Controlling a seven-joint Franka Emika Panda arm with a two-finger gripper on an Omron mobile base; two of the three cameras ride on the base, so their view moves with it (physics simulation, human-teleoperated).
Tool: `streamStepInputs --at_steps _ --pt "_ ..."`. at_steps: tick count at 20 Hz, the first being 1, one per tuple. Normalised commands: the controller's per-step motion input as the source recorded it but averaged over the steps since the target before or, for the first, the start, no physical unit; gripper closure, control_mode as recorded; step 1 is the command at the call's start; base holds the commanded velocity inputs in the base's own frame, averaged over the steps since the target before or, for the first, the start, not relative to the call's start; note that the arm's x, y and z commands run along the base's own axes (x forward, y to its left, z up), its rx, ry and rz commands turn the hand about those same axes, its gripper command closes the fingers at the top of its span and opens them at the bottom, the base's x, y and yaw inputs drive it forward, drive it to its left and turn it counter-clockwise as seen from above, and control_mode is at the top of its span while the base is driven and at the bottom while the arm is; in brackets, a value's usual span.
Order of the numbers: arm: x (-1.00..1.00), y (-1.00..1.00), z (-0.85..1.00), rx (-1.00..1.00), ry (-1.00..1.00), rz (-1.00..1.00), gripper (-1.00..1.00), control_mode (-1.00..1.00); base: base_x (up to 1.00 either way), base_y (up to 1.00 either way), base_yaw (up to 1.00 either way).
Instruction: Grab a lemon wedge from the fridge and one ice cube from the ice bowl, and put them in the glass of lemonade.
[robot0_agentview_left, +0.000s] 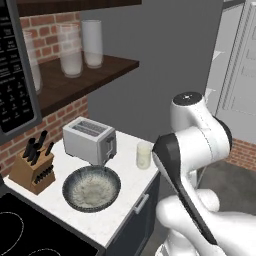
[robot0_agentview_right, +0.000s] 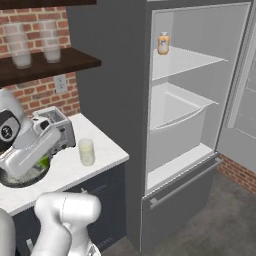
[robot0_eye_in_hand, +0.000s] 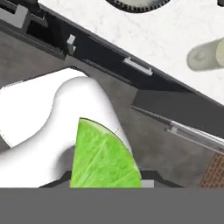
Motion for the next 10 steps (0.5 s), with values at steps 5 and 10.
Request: streamStepInputs --at_steps 5,10 --pt "0.00 0.00 -0.24 -0.45 0.04 0.61 1.00 -1.00 0.00 0.00 0.00" --pt "0.00 0.00 -0.03 -0.32 0.00 0.57 1.00 -1.00 0.00 0.00 0.00"
